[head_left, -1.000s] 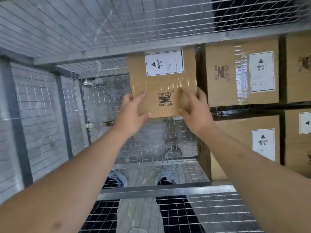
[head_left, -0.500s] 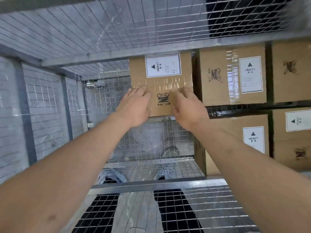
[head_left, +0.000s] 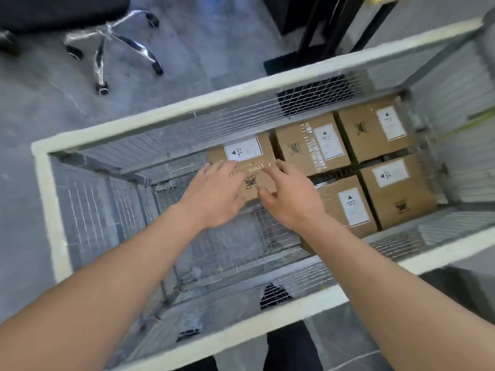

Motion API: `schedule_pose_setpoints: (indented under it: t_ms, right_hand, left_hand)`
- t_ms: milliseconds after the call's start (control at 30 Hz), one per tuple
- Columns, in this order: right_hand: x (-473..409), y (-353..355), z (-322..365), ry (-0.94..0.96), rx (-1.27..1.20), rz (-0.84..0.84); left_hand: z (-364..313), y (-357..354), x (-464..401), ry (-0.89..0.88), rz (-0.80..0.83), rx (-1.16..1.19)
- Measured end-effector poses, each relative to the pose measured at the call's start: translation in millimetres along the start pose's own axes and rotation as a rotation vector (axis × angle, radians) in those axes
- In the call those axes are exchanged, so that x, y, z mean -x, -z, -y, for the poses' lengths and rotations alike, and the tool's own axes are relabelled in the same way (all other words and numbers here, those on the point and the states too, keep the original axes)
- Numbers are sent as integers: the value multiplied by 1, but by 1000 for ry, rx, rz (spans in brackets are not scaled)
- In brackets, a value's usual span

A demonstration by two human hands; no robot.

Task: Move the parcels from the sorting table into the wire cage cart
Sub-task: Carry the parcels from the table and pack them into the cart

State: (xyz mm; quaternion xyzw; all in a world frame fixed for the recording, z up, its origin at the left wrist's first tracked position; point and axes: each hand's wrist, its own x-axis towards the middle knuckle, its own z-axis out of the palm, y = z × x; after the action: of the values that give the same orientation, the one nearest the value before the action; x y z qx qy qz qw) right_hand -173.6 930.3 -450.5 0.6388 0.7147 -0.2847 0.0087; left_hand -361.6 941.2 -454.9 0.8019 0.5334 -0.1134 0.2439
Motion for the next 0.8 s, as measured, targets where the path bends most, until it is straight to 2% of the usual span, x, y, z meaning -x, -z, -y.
schedule_pose_setpoints:
  t_ms: [233,500,800]
  right_hand:
    - [103,76,83,-109,59,-163]
    - [242,165,174,-205,112,-345]
    - [383,234,207,-387,68,-569]
  left_hand:
    - [-15,93,91,-213,-97,-93]
    - [-64,205,193,-478,-219,-197]
    - [-160,282,283,-729,-307,-285]
